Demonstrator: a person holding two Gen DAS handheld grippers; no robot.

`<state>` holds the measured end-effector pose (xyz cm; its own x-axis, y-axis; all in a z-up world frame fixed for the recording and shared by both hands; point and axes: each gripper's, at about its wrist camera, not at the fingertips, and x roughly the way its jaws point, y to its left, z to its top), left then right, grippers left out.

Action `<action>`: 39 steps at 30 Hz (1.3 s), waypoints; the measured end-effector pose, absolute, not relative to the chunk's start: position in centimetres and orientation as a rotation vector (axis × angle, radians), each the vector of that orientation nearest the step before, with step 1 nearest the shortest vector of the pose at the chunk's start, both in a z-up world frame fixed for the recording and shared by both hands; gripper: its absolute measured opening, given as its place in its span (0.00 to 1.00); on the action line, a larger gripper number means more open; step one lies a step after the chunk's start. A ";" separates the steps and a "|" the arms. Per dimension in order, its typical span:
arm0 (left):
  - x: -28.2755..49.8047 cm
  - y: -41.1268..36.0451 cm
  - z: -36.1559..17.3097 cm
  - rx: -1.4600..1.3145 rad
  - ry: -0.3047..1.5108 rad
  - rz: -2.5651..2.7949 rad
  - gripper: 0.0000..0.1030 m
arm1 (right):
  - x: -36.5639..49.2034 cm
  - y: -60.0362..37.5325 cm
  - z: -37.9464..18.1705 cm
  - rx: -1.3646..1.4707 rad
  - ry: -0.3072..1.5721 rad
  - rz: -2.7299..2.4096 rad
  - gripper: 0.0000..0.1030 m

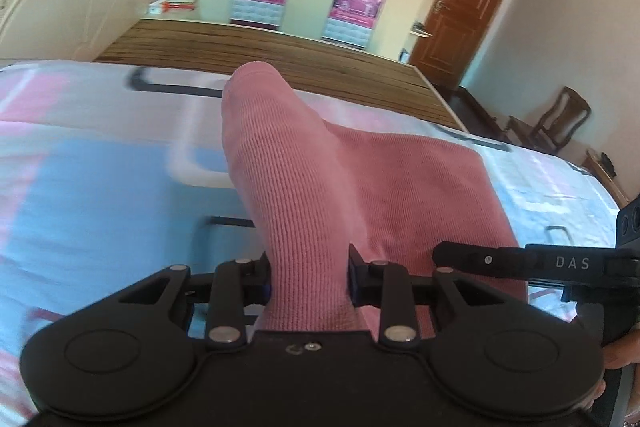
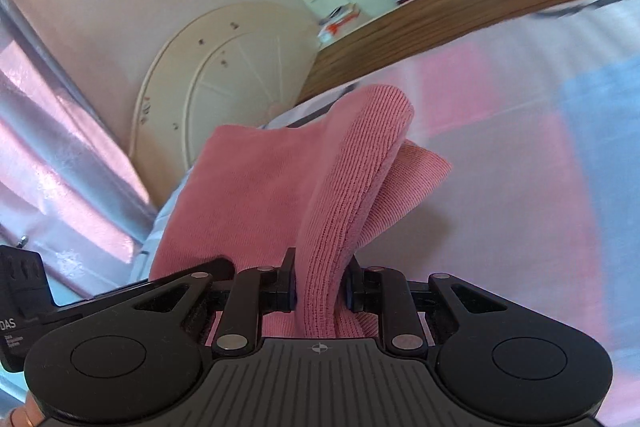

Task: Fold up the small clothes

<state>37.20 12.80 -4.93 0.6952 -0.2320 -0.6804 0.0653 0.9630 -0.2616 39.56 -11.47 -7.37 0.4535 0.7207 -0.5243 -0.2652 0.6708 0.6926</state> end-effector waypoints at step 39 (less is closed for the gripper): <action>32.6 24.6 -10.9 0.013 0.738 -0.048 0.75 | 34.1 8.2 -11.5 0.052 0.869 0.421 0.23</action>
